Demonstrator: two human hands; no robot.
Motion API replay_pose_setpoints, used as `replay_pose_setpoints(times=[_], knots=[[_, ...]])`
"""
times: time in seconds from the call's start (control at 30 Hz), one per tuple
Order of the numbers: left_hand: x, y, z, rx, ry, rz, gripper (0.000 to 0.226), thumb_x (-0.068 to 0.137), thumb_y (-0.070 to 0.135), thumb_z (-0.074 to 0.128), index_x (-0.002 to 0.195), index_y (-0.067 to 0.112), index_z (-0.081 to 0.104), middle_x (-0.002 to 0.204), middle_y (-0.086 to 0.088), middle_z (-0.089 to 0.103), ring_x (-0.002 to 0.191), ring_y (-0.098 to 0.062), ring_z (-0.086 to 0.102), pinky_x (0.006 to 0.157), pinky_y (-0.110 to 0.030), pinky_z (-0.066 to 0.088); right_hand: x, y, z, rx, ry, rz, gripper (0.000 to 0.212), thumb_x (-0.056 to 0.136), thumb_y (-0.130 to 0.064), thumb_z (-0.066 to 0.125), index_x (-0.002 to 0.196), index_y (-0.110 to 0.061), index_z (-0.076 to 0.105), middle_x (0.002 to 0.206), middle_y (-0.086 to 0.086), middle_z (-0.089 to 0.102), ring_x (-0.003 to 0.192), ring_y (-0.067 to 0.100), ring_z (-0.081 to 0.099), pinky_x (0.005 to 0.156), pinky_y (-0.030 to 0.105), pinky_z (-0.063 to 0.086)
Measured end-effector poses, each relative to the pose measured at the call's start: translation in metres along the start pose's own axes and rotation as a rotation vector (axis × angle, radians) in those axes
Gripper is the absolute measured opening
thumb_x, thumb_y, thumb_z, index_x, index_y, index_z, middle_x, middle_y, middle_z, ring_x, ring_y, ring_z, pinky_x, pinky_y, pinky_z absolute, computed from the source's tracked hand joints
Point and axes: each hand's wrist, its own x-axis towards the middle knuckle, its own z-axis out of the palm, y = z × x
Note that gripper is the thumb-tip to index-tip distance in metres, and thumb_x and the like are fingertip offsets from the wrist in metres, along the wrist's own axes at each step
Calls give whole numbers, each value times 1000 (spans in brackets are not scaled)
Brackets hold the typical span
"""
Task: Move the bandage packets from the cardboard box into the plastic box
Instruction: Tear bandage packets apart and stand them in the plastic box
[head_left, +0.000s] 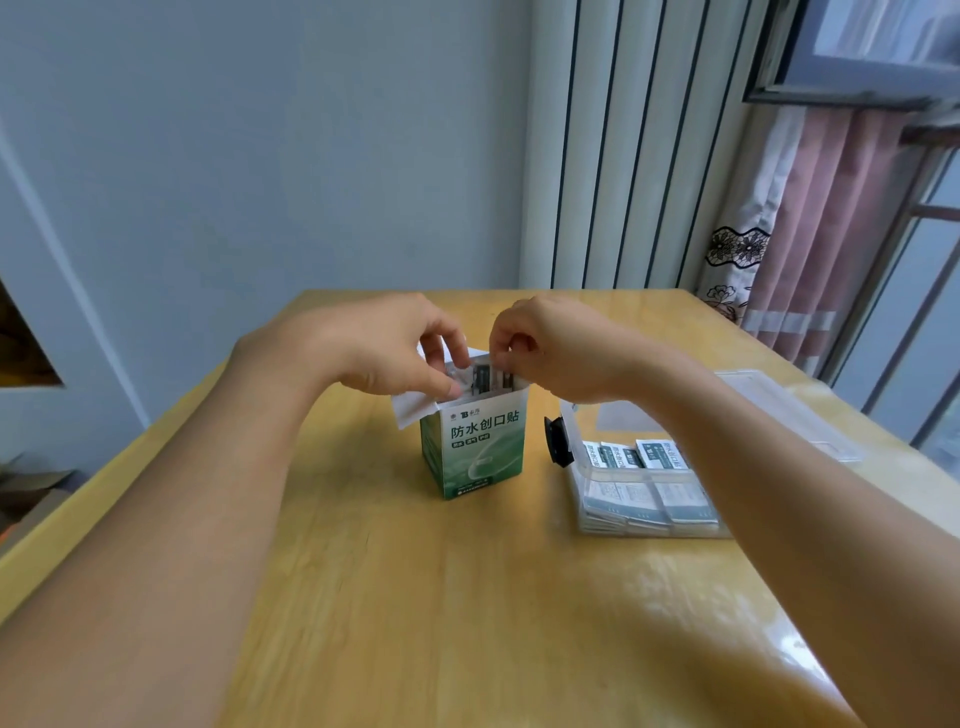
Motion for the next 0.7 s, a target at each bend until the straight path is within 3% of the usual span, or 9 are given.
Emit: replay_pose_setpoints(times=[0.13, 0.2, 0.27, 0.33, 0.37, 0.43, 0.53, 0.63, 0.7], knots=[[0, 4, 0, -135, 71, 18, 34, 79, 55, 76, 107, 39, 66, 91, 12, 60, 74, -6, 54, 66, -26, 42, -4, 7, -14, 61, 131, 10, 11, 101, -20, 52, 96, -18, 61, 81, -12, 54, 71, 3, 49, 60, 11, 35], [3, 7, 2, -251, 138, 46, 32, 80, 55, 74, 106, 37, 68, 91, 11, 62, 74, -6, 54, 68, -25, 43, -7, 9, -22, 161, 178, 46, 12, 102, -19, 51, 94, -16, 58, 76, -11, 57, 62, 2, 52, 55, 12, 37], [4, 13, 4, -433, 180, 93, 20, 89, 46, 69, 104, 33, 71, 92, 9, 69, 81, -9, 62, 75, -27, 50, -10, 12, -29, 367, 233, 88, 16, 103, -16, 49, 90, -13, 57, 69, -3, 62, 53, 11, 54, 54, 22, 45], [5, 20, 6, -654, 178, 146, 17, 100, 32, 59, 109, 24, 71, 98, 1, 75, 89, -15, 71, 85, -35, 58, -12, 11, -36, 621, 297, 116, 18, 103, -12, 49, 88, -9, 58, 70, 8, 65, 59, 22, 59, 56, 35, 50], [4, 25, 7, -759, 160, 169, 20, 104, 25, 53, 113, 20, 69, 98, -3, 75, 89, -17, 72, 85, -37, 60, -13, 11, -40, 734, 327, 134, 17, 103, -10, 50, 90, -5, 59, 73, 11, 65, 62, 23, 61, 57, 35, 52], [3, 35, 8, -942, 106, 194, 25, 108, 18, 43, 121, 13, 64, 87, -8, 72, 78, -20, 72, 69, -33, 62, -16, 9, -48, 846, 374, 165, 17, 102, -8, 52, 98, 6, 61, 77, 13, 67, 63, 20, 61, 57, 31, 54], [1, 50, 12, -1162, 21, 200, 28, 109, 17, 36, 124, 7, 58, 73, -6, 62, 61, -17, 59, 48, -24, 49, -24, 13, -58, 814, 376, 144, 17, 97, -6, 61, 109, 5, 64, 74, 8, 70, 60, 13, 61, 57, 28, 52], [3, 62, 20, -1278, -44, 189, 37, 110, 25, 32, 127, 6, 58, 74, -7, 58, 60, -17, 54, 46, -25, 45, -34, 17, -66, 480, 383, 115, 26, 93, -7, 66, 120, -8, 66, 75, -2, 72, 54, 7, 62, 55, 23, 55], [3, 71, 28, -1307, -30, 166, 37, 110, 25, 32, 125, 5, 61, 73, -7, 58, 59, -18, 54, 46, -25, 44, -38, 18, -68, 254, 363, 113, 33, 94, -9, 66, 127, -15, 65, 89, -5, 73, 59, 7, 68, 59, 25, 60]])
